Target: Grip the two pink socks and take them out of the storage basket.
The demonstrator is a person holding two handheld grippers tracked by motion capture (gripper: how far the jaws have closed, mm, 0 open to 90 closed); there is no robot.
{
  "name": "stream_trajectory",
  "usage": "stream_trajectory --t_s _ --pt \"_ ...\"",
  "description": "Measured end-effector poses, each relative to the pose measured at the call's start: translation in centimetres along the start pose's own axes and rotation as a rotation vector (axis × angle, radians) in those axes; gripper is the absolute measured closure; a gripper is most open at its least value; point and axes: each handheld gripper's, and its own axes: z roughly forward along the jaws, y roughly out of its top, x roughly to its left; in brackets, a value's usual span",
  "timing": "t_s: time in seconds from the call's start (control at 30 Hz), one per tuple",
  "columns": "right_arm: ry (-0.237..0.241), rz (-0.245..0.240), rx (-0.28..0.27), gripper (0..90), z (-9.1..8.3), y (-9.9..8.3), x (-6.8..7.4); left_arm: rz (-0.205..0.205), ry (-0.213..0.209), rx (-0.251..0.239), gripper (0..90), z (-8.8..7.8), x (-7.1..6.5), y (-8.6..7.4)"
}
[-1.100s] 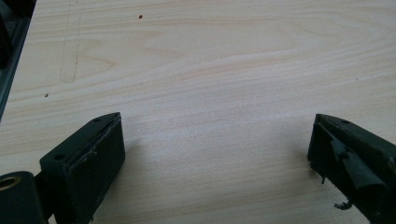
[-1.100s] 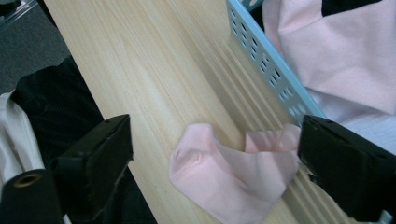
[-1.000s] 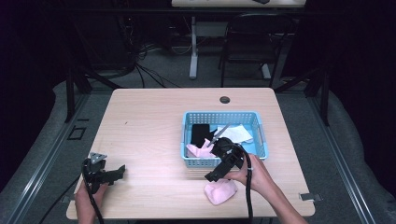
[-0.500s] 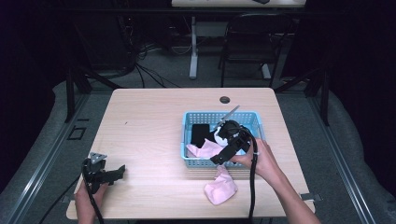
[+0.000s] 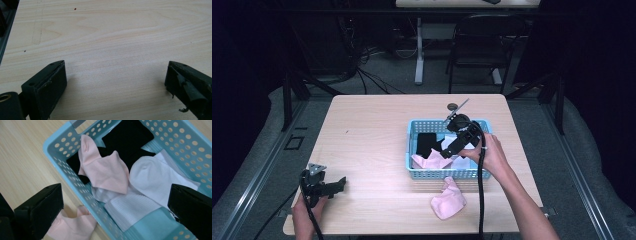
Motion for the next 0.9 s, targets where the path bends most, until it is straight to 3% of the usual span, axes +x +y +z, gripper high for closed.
stream_trajectory --t_s 0.23,0.53,0.7,0.9 --pt "0.024 0.014 0.056 0.0 3.3 1.6 -0.5 0.000 0.000 0.000 4.1 0.0 0.0 0.0" --pt "0.042 0.002 0.185 4.8 8.0 2.6 -0.8 0.000 0.001 -0.001 4.1 0.0 0.0 0.0" --pt "0.057 0.023 0.219 22.4 9.8 2.5 -1.4 0.000 0.000 -0.001 4.1 0.0 0.0 0.0" --pt "0.068 0.032 0.249 41.2 10.7 2.6 -1.7 0.000 0.000 0.000 4.1 0.0 0.0 0.0"
